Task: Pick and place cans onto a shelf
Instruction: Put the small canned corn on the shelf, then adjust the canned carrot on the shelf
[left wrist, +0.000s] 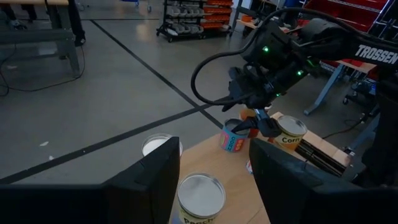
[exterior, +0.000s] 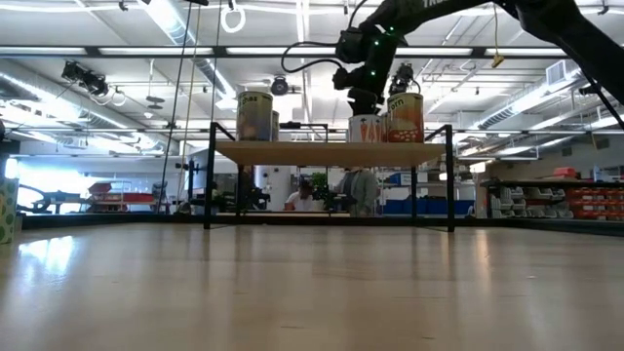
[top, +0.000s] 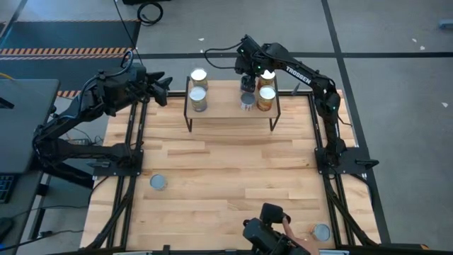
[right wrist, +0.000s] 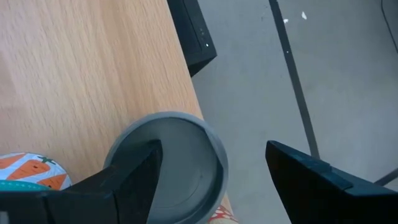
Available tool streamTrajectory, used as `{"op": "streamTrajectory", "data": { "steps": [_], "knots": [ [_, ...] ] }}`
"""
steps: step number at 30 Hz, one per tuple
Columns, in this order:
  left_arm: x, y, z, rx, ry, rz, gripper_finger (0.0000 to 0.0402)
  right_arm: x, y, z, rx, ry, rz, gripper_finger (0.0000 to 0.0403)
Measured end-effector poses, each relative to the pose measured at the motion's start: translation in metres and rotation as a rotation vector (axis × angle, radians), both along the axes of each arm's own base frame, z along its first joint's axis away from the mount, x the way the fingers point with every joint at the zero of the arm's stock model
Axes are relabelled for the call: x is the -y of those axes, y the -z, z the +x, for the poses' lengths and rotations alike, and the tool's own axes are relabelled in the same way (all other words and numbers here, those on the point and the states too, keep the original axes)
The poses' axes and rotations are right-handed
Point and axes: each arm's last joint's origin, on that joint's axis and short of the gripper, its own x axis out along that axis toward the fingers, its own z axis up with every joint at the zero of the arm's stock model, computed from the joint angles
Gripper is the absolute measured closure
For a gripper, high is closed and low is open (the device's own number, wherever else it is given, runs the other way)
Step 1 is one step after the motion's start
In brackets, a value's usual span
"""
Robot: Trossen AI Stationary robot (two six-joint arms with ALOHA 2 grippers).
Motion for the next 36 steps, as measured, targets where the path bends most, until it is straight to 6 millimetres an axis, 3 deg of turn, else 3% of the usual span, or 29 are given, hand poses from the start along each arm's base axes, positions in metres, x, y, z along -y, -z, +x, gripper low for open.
{"op": "streamTrajectory", "data": {
  "steps": [21,32,36],
  "knots": [
    [0.000,0.000,0.000,0.008,-0.002,-0.007,0.0202,-0.007,-0.001,0.004,0.006,0.017,0.005,0.0106],
    [0.000,-0.001,0.000,0.012,-0.002,-0.003,0.0202,-0.009,-0.025,0.001,0.058,0.042,-0.039,0.0106],
    [0.002,-0.003,-0.004,0.007,0.009,0.022,0.0202,-0.021,-0.042,0.001,0.087,0.034,-0.051,0.0106]
  ]
}}
